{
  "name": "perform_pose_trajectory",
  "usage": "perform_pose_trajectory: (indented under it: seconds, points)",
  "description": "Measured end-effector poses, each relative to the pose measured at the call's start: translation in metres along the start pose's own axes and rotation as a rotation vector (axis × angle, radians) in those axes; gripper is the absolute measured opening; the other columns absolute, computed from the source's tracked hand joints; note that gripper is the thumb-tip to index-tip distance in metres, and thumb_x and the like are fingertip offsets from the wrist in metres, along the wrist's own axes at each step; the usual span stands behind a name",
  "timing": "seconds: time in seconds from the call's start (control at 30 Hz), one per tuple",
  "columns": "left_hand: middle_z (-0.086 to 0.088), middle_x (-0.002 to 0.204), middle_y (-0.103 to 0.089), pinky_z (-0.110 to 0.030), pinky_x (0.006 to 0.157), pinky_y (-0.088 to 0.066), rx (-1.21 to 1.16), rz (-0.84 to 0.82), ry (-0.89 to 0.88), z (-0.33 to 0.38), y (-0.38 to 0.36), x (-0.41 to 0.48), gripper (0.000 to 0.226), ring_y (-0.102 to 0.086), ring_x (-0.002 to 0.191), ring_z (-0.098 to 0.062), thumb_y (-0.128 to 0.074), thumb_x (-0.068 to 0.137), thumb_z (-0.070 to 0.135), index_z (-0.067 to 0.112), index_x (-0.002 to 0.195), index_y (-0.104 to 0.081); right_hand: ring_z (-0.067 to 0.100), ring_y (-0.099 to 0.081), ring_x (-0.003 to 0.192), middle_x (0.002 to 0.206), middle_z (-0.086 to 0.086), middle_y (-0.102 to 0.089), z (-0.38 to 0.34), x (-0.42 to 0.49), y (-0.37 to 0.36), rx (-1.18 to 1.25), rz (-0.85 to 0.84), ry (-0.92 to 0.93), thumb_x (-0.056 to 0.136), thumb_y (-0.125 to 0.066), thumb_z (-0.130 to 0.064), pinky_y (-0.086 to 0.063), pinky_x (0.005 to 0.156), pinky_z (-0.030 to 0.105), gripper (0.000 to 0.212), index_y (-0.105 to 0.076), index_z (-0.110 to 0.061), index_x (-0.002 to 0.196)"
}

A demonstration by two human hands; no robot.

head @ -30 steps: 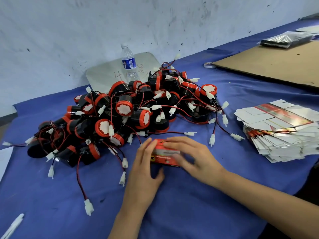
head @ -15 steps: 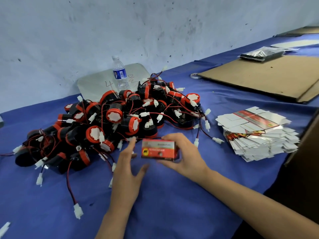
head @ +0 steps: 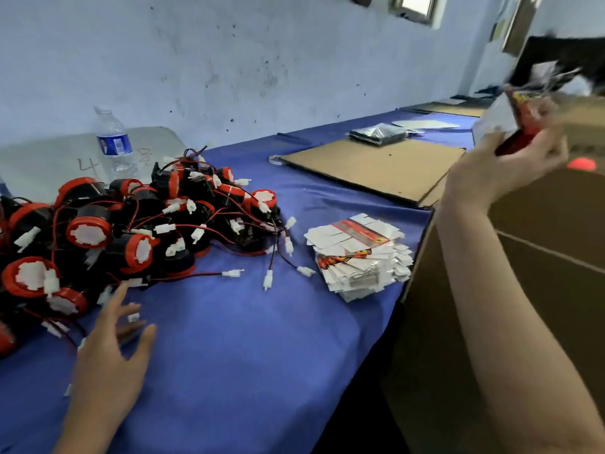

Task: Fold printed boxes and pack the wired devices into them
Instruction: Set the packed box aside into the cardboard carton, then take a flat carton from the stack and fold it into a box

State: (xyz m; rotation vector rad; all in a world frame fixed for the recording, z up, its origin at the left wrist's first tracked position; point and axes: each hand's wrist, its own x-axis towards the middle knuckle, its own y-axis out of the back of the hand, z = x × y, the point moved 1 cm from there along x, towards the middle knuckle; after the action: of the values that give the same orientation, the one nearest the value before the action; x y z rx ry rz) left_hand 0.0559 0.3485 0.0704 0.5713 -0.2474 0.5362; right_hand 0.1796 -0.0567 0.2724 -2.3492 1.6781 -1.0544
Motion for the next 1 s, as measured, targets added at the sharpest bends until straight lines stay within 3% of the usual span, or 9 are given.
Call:
perform_pose_trajectory:
  seconds: [0.17,0.33,0.4,0.47,0.53,0.6,0.83,0.93,1.0]
  points:
    - [0.015,0.130,-0.048,-0.049,0.093,-0.046,-0.036,0.038,0.048,-0.013,0.000,0.003,0.080,-0.059,0.104,-0.023,-0.063,0.089,0.010,0.067,0.132,-0.028,0.008,-0.033,0.123,0.128,-0.012,-0.038,0.021,0.008,0.018,-0.161,0.125,-0.326,0.089,-0.054,-0.002,-0.020,0.111,0.039,0.050,-0.051,-0.032,0.129]
    - [0.021,0.126,-0.048,-0.044,0.087,-0.050,-0.058,0.054,0.022,-0.004,0.002,0.002,0.063,-0.060,0.099,-0.015,-0.057,0.083,0.037,0.067,0.130,-0.027,0.006,-0.040,0.124,0.130,-0.008,-0.044,0.029,-0.018,0.011,-0.122,-0.029,-0.198,0.087,-0.052,-0.003,-0.022,0.115,0.033,0.041,-0.053,-0.029,0.119]
    - [0.024,0.121,-0.048,-0.043,0.087,-0.049,-0.100,0.042,0.044,-0.001,0.000,0.002,0.063,-0.059,0.100,-0.016,-0.057,0.087,0.033,0.065,0.133,-0.028,0.005,-0.053,0.109,0.115,-0.005,-0.057,0.034,-0.030,-0.001,-0.107,-0.348,-0.085,0.089,-0.052,-0.003,-0.039,0.107,0.029,0.029,-0.059,-0.020,0.112]
    - [0.027,0.115,-0.048,-0.045,0.088,-0.049,-0.122,0.041,0.073,-0.002,-0.001,0.002,0.064,-0.059,0.100,-0.020,-0.058,0.091,0.023,0.055,0.140,-0.030,0.014,-0.059,0.108,0.109,-0.001,-0.064,0.047,-0.042,-0.016,-0.247,-0.864,0.011,0.090,-0.060,-0.011,-0.045,0.099,0.031,0.022,-0.062,-0.014,0.112]
    - [0.025,0.116,-0.049,-0.044,0.087,-0.049,-0.118,0.036,0.090,-0.001,-0.001,0.002,0.065,-0.058,0.100,-0.020,-0.059,0.093,0.019,0.045,0.144,-0.028,0.028,-0.037,0.137,0.139,0.006,-0.050,0.070,-0.059,-0.027,-0.662,-1.421,0.048,0.087,-0.069,-0.035,-0.030,0.112,0.037,0.052,-0.052,-0.020,0.133]
    - [0.021,0.120,-0.049,-0.040,0.084,-0.048,-0.106,0.027,0.099,-0.002,0.000,0.001,0.067,-0.058,0.101,-0.018,-0.059,0.093,0.016,0.043,0.145,-0.027,0.029,-0.015,0.147,0.158,0.003,-0.025,0.091,-0.071,-0.028,-1.090,-1.736,0.036,0.082,-0.065,-0.058,-0.017,0.115,0.044,0.078,-0.033,-0.030,0.147]
    - [0.017,0.122,-0.048,-0.036,0.081,-0.045,-0.099,0.029,0.136,0.007,0.001,0.000,0.066,-0.055,0.099,-0.015,-0.059,0.093,0.014,0.037,0.148,-0.029,0.025,-0.045,0.129,0.150,0.000,-0.038,0.089,-0.051,-0.054,-1.419,-1.927,0.168,0.077,-0.061,-0.070,-0.042,0.089,0.034,0.079,-0.042,-0.032,0.144]
    - [0.017,0.122,-0.047,-0.035,0.080,-0.044,-0.103,0.018,0.137,0.010,0.001,0.000,0.065,-0.055,0.099,-0.014,-0.058,0.094,0.014,0.036,0.148,-0.029,0.027,-0.055,0.110,0.143,0.008,-0.046,0.094,-0.039,-0.057,-1.483,-1.789,0.091,0.077,-0.067,-0.062,-0.047,0.065,0.030,0.086,-0.042,-0.015,0.144]
    - [0.016,0.125,-0.046,-0.034,0.077,-0.044,-0.098,0.006,0.136,0.011,0.001,-0.001,0.065,-0.055,0.098,-0.014,-0.058,0.094,0.013,0.035,0.148,-0.029,0.028,-0.055,0.111,0.135,0.010,-0.053,0.101,-0.034,-0.057,-1.424,-1.665,0.088,0.076,-0.075,-0.051,-0.051,0.079,0.035,0.080,-0.048,-0.009,0.138]
